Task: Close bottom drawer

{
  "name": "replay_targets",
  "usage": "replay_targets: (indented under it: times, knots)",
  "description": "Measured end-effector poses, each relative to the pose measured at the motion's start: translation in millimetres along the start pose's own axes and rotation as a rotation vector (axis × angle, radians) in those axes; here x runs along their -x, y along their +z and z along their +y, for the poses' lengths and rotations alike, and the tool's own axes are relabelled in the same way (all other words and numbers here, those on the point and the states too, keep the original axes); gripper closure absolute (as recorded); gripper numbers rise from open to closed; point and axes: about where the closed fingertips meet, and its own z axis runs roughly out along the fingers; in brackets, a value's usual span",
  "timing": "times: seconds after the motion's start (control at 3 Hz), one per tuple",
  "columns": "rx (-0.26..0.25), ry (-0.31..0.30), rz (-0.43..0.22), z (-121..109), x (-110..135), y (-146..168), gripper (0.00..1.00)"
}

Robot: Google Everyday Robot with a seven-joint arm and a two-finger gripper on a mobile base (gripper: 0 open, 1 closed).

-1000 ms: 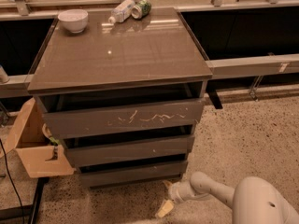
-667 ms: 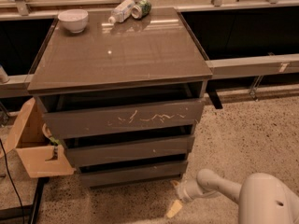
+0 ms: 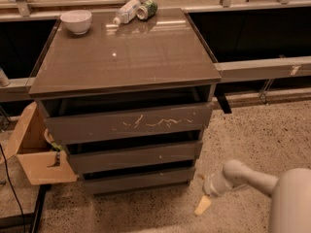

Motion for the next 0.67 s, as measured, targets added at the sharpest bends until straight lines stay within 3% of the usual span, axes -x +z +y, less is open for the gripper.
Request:
replay_targets:
  times: [0.33,0.67]
  knots:
    - [-0.125,-0.013,0.028,-34.8,7.1,-83.1,0.00]
    - [-0.125,-0.014,0.028,-34.8,7.0,-83.3,0.00]
